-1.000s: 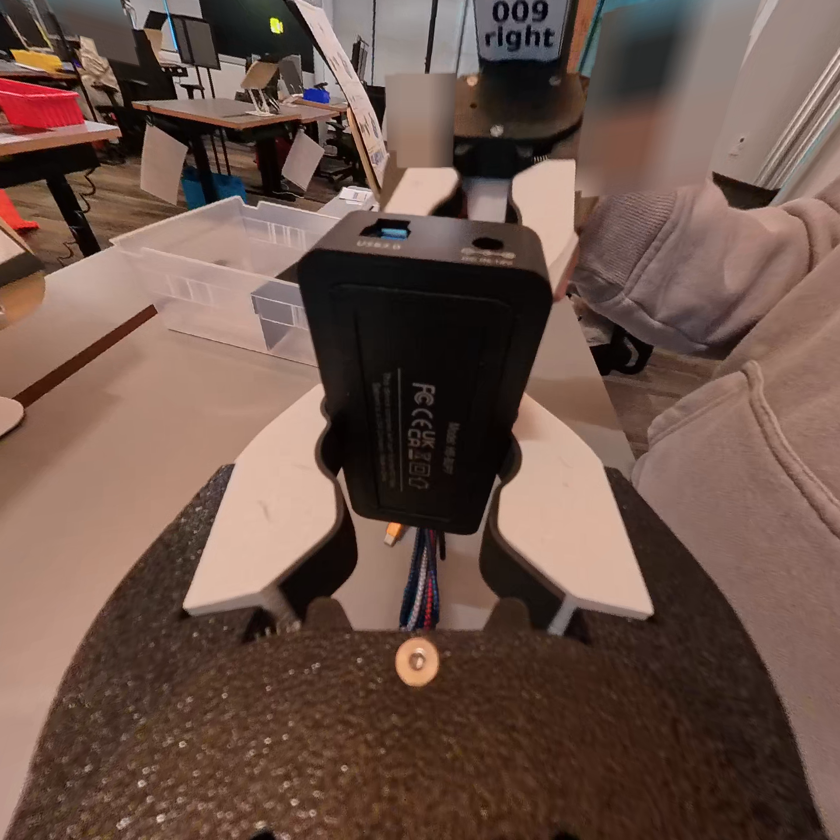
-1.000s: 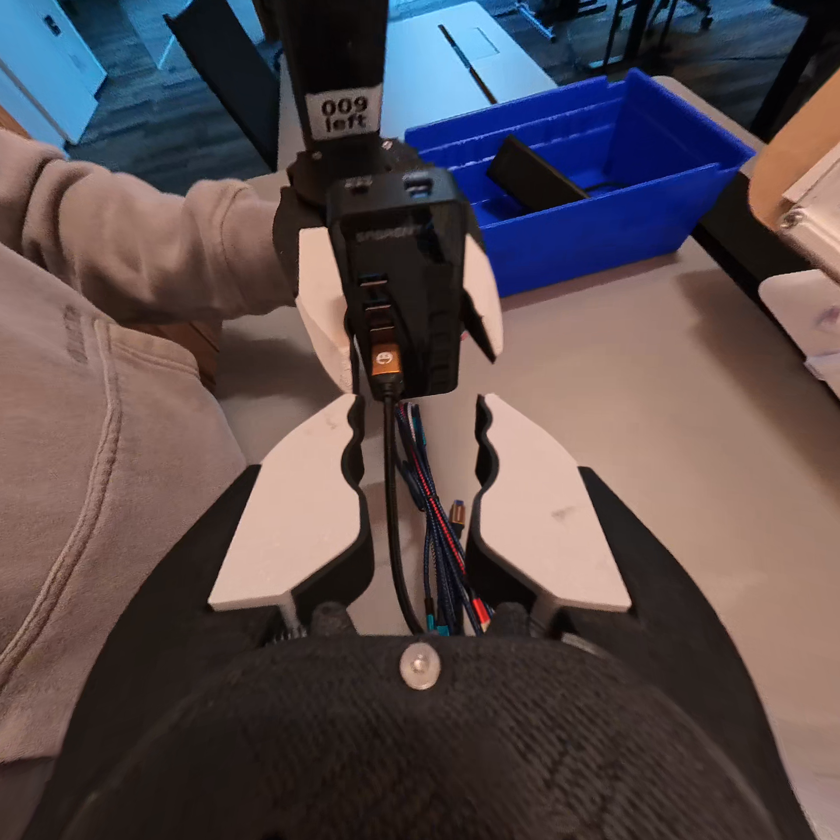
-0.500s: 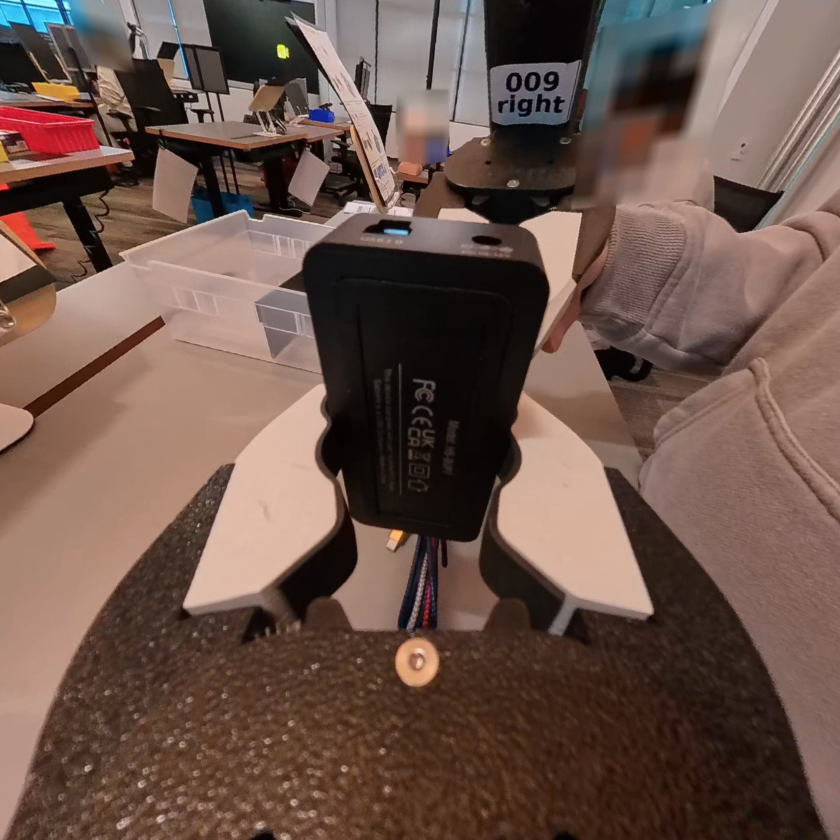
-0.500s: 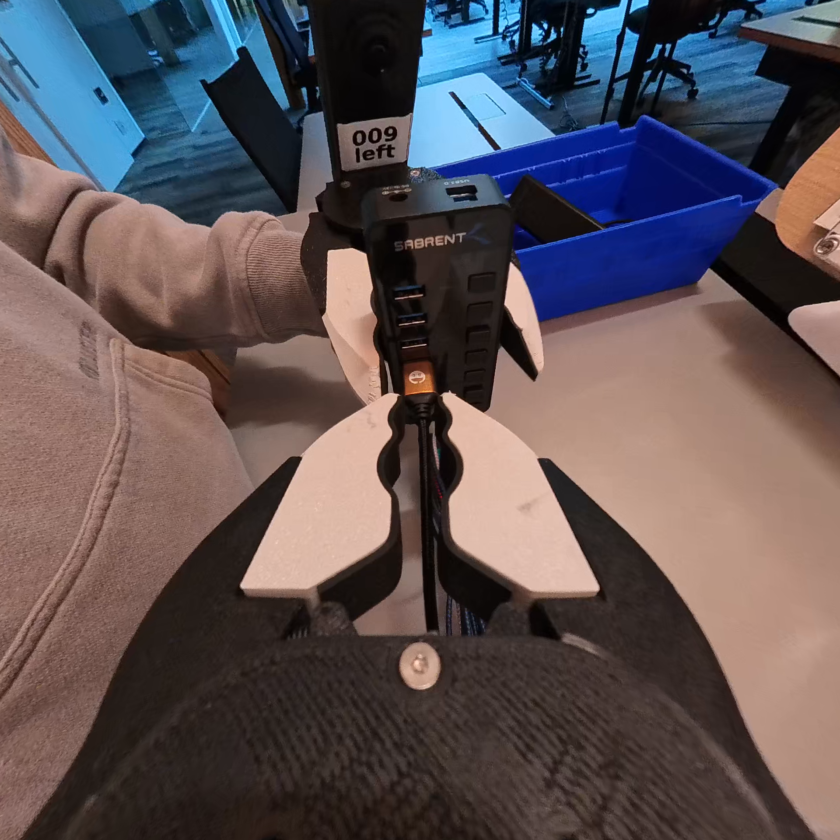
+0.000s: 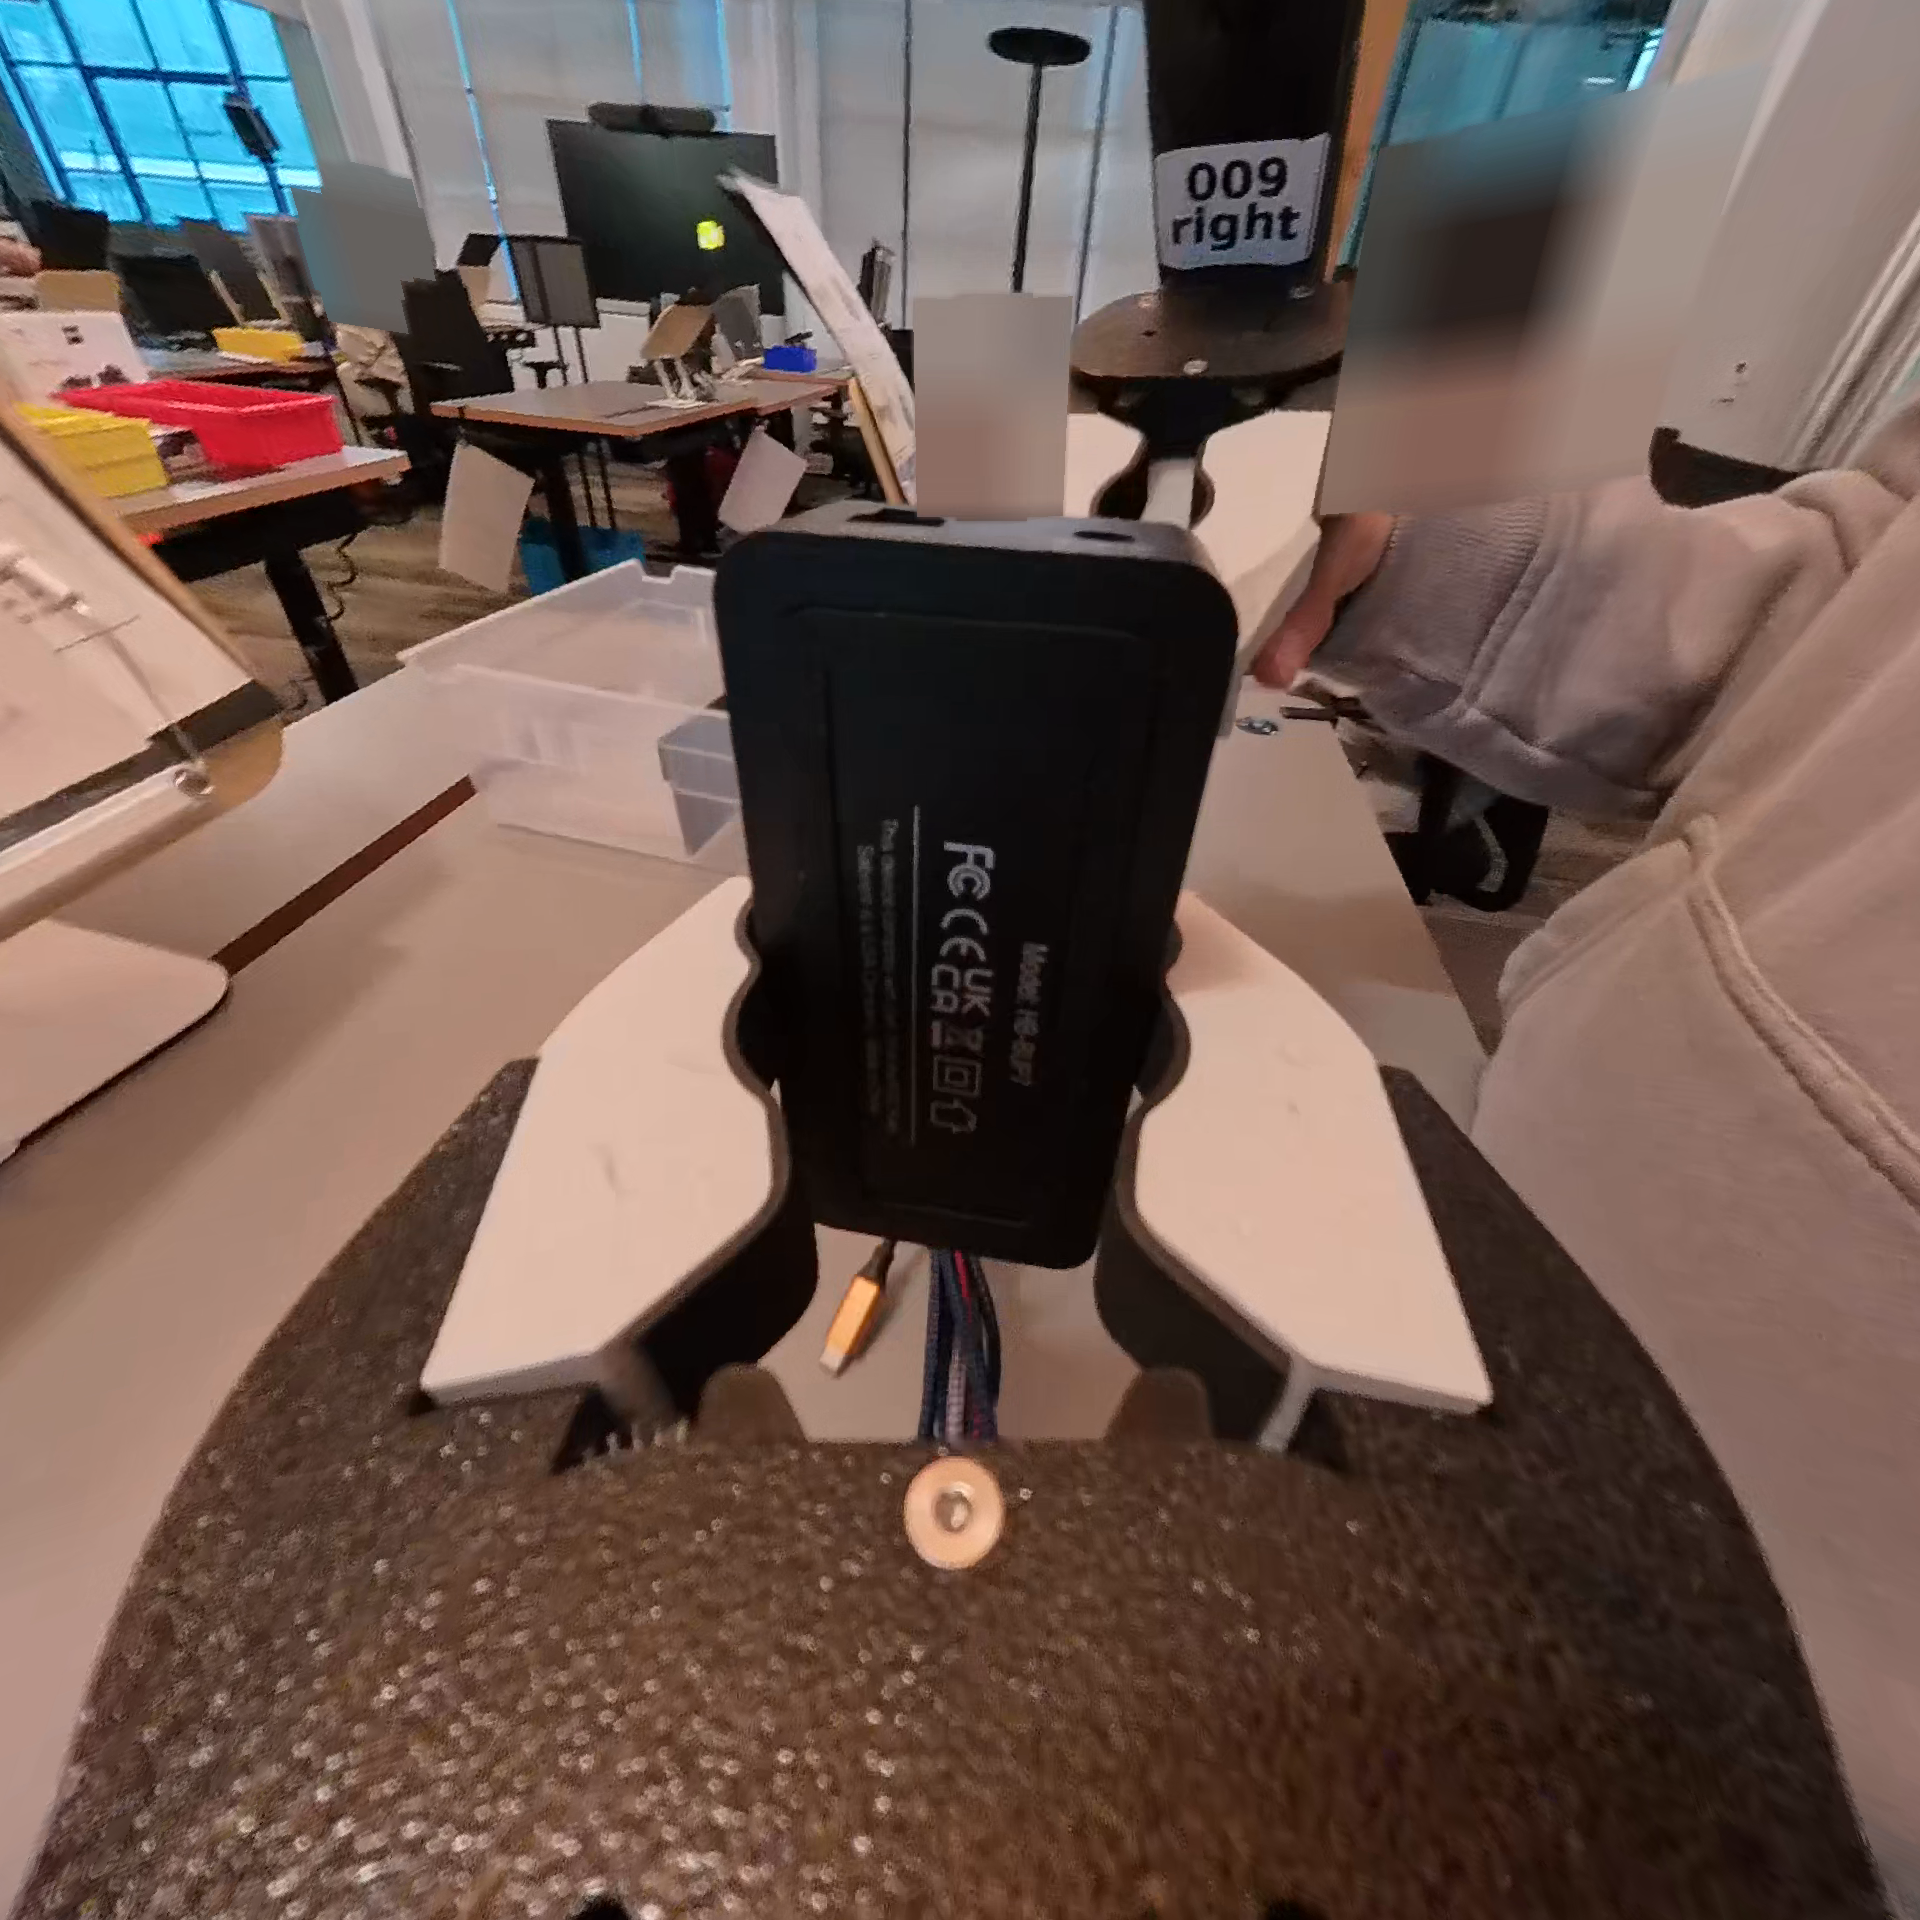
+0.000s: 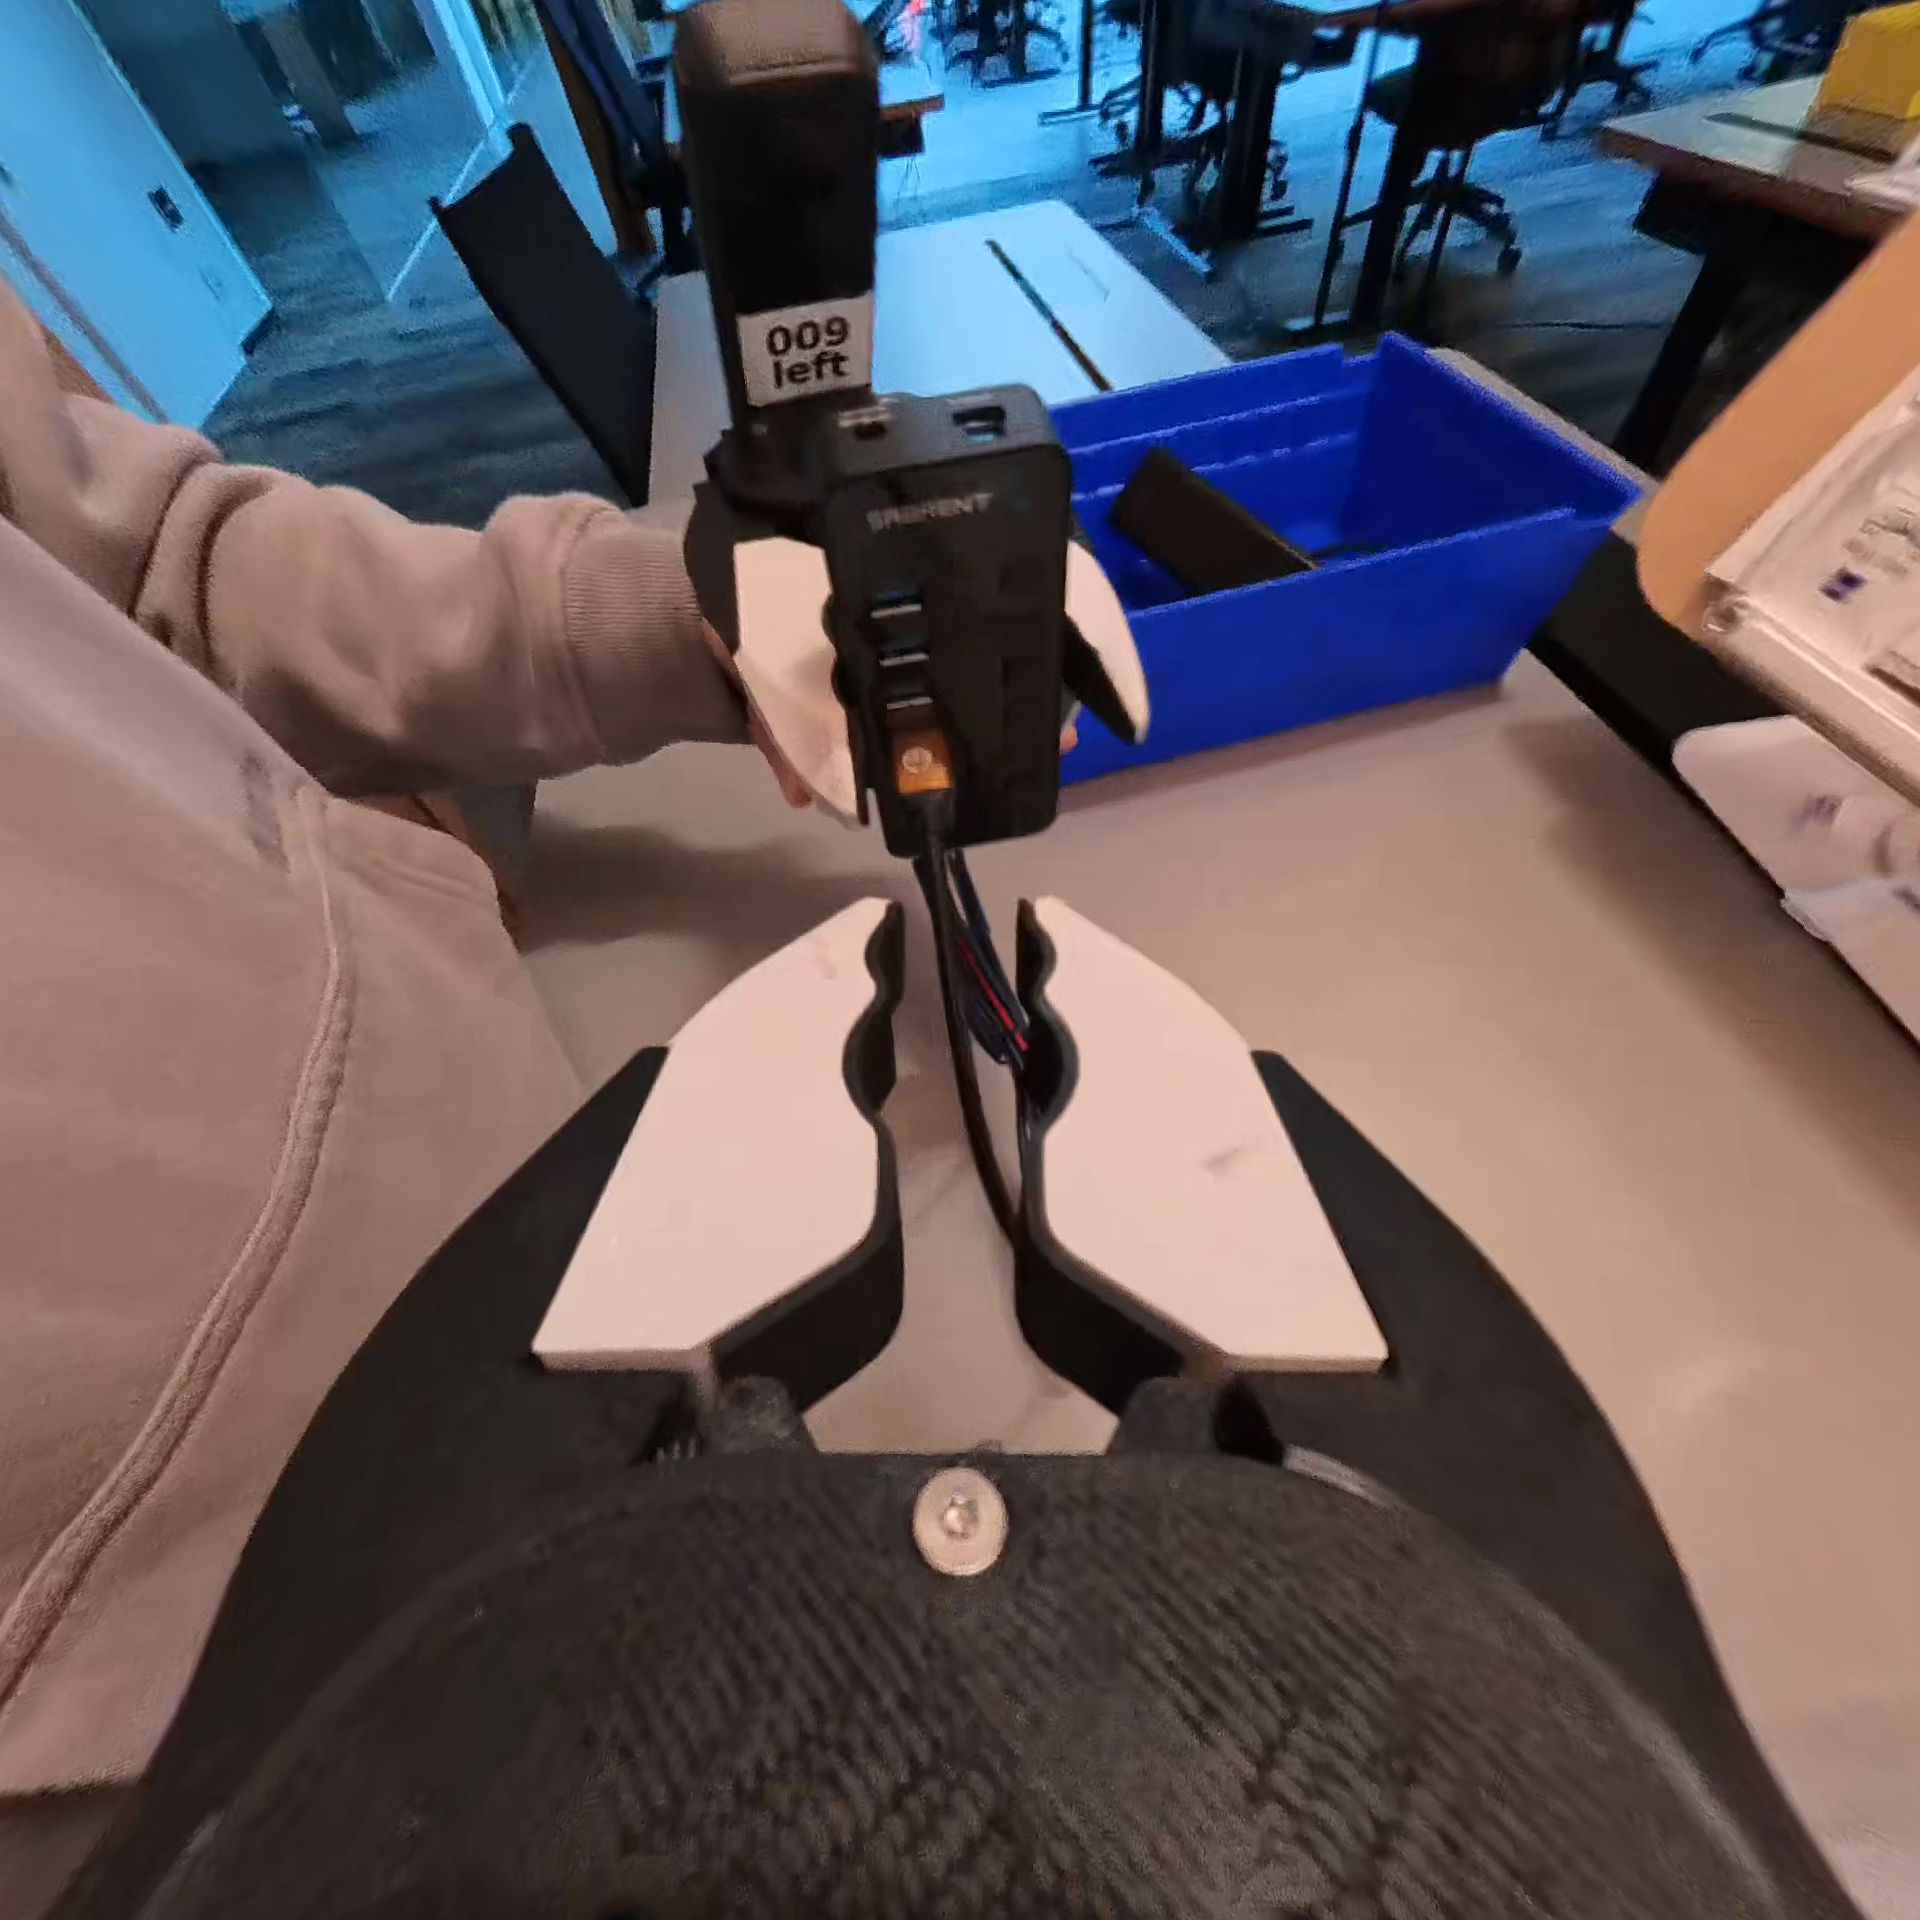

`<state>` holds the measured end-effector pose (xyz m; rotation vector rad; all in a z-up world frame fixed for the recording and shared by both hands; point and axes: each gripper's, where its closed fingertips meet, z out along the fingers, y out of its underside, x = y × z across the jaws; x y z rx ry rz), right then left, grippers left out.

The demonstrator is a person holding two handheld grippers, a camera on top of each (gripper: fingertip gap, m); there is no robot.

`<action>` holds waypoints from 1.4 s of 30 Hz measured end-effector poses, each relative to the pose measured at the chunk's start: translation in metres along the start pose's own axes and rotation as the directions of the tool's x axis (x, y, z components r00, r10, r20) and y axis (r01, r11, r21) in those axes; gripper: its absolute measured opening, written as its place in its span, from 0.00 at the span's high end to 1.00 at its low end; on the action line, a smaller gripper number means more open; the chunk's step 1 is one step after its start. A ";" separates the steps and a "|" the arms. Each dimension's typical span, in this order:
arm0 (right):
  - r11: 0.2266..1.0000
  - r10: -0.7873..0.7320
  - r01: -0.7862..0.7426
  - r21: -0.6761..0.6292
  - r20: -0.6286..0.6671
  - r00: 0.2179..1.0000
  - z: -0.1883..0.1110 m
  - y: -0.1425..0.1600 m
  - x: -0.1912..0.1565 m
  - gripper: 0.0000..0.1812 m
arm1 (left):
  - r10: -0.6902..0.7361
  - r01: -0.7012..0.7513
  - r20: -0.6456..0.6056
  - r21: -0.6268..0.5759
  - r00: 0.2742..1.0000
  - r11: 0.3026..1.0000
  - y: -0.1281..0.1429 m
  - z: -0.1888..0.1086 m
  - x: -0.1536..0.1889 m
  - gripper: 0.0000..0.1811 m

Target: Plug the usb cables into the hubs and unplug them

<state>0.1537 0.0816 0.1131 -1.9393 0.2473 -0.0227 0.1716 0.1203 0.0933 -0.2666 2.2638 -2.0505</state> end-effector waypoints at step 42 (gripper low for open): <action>0.989 -0.140 0.138 0.060 0.030 0.990 0.031 -0.020 -0.013 0.68 | 0.145 -0.156 -0.095 -0.117 0.985 0.981 0.001 0.032 0.025 0.64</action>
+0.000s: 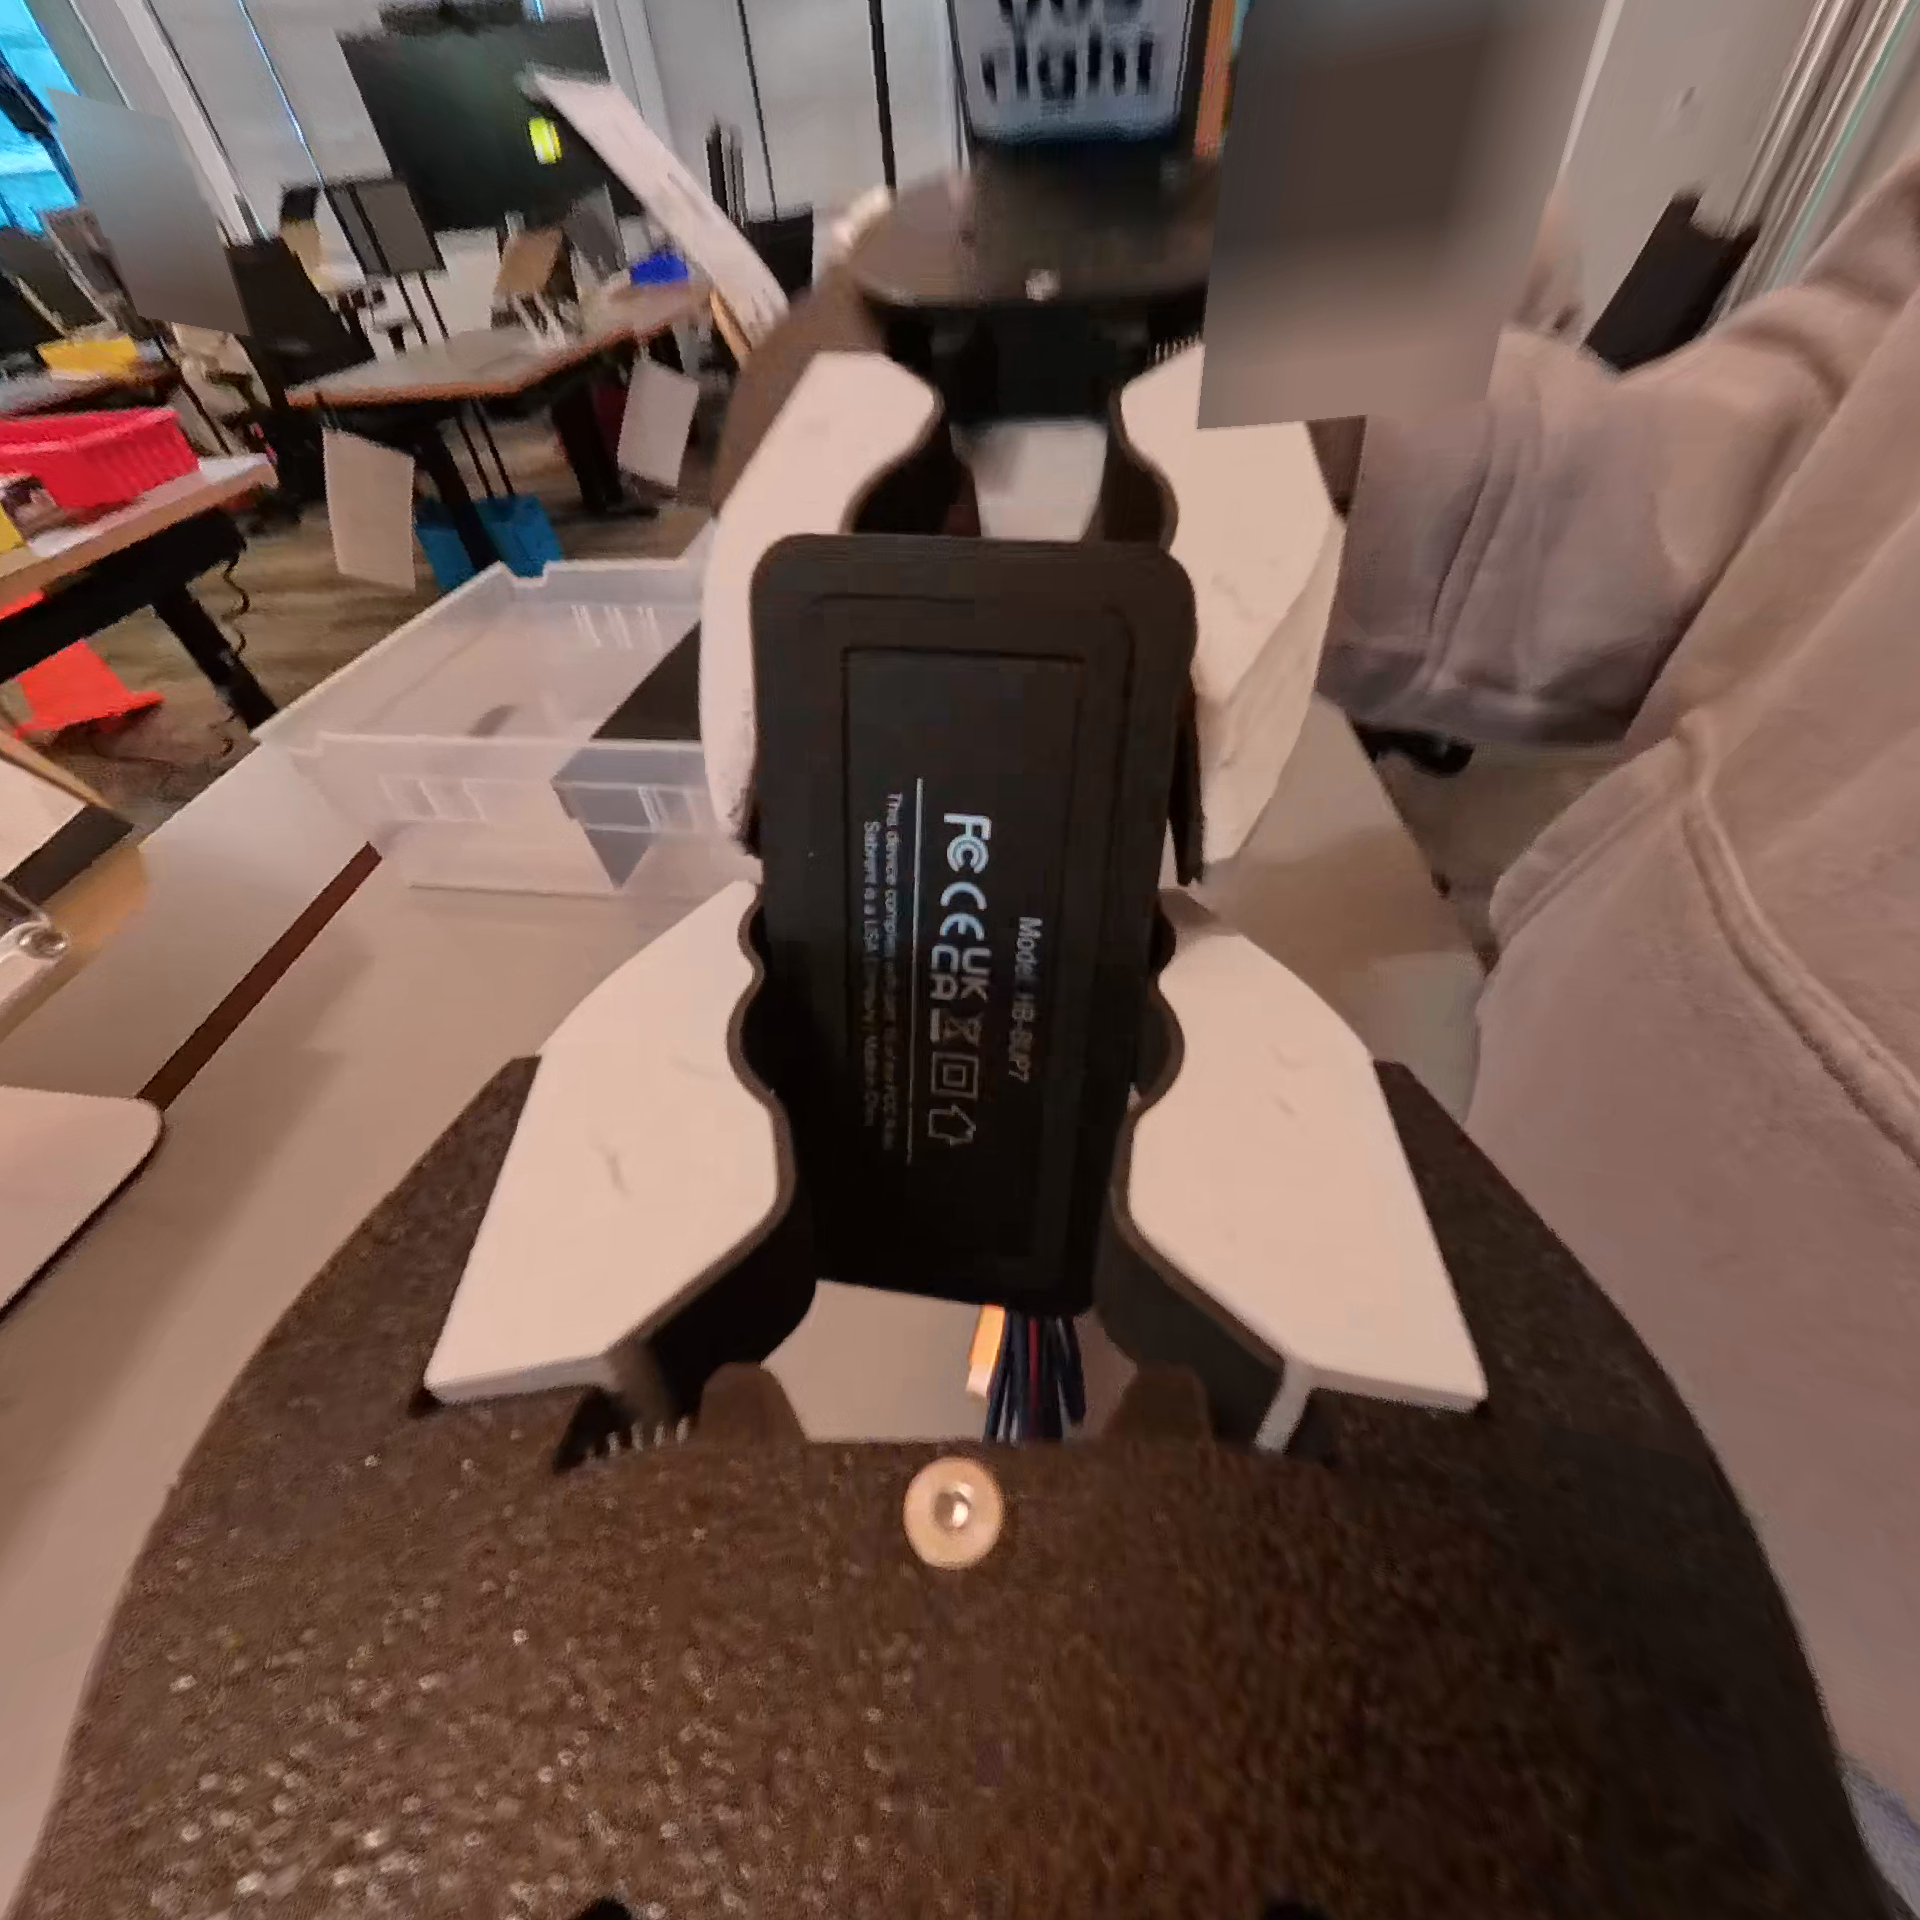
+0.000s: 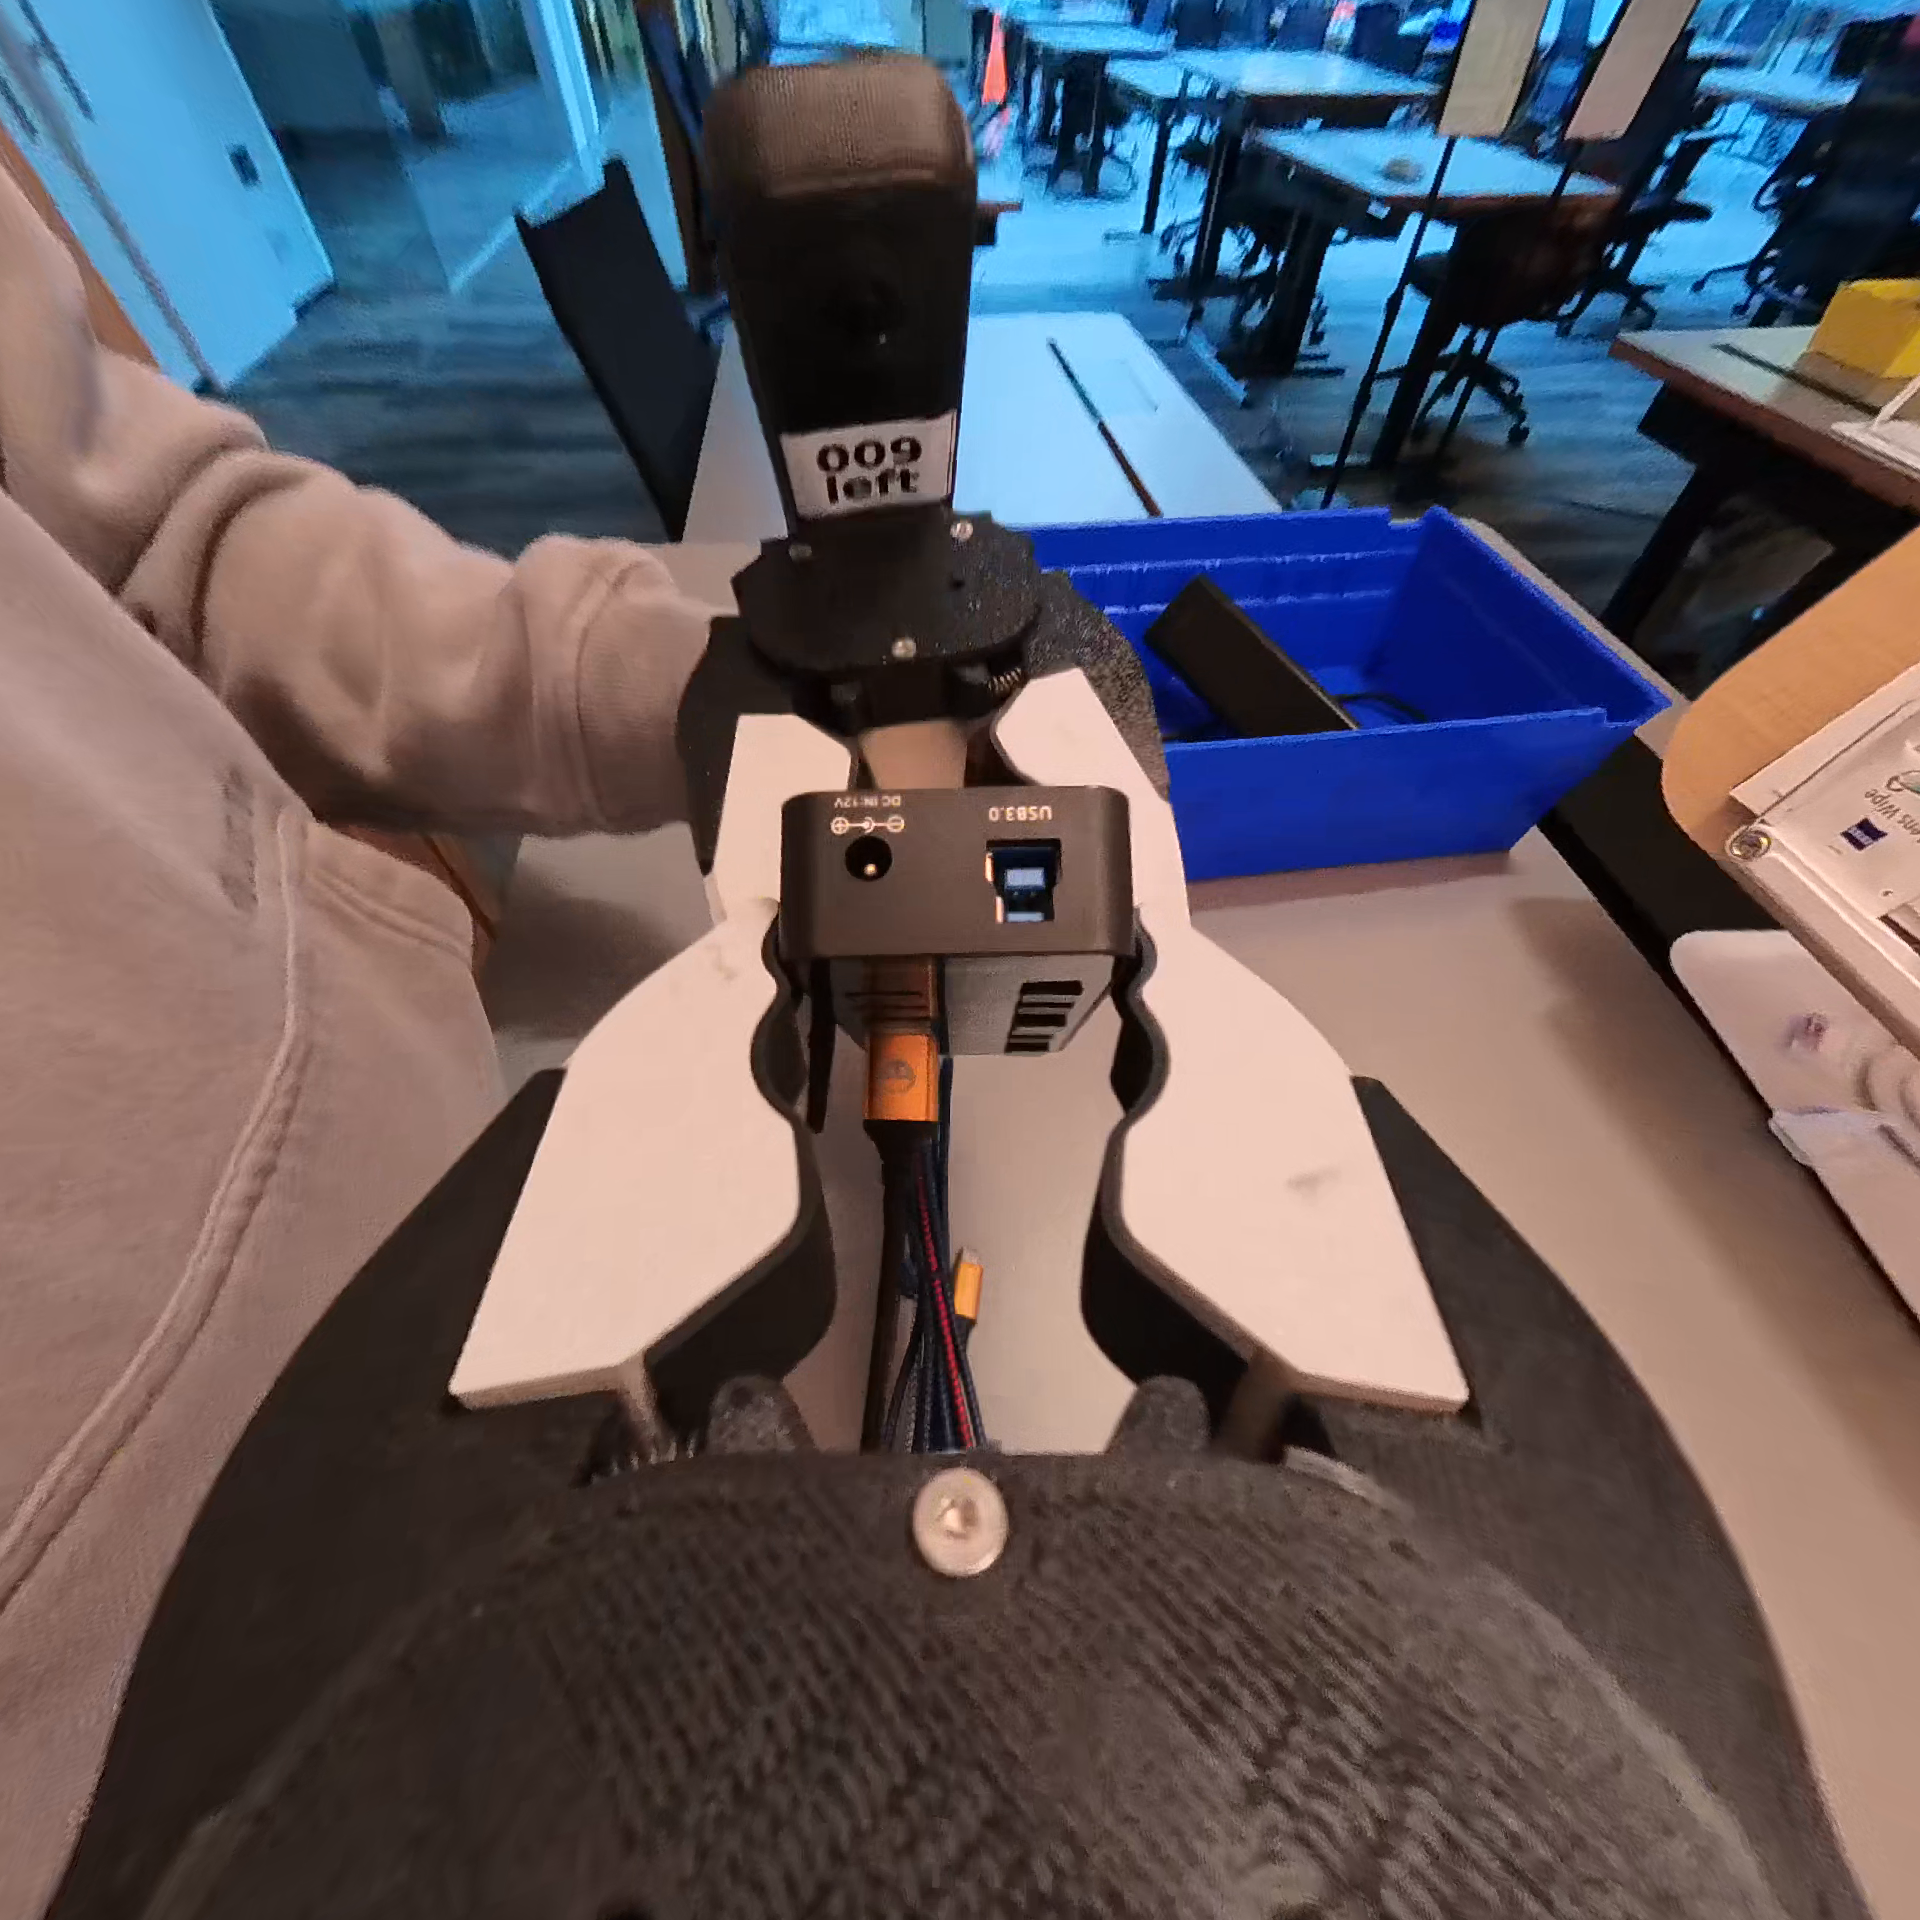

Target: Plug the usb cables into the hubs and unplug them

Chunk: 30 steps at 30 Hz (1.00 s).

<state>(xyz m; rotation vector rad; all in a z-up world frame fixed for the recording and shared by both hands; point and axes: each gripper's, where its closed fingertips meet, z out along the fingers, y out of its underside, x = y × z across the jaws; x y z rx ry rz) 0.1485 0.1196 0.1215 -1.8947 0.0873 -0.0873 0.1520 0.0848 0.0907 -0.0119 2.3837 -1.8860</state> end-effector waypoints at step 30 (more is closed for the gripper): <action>0.989 0.021 -0.019 -0.149 0.017 1.000 -0.002 0.015 0.005 0.60 | -0.131 0.136 0.075 -0.072 0.989 0.988 0.043 0.010 -0.005 0.68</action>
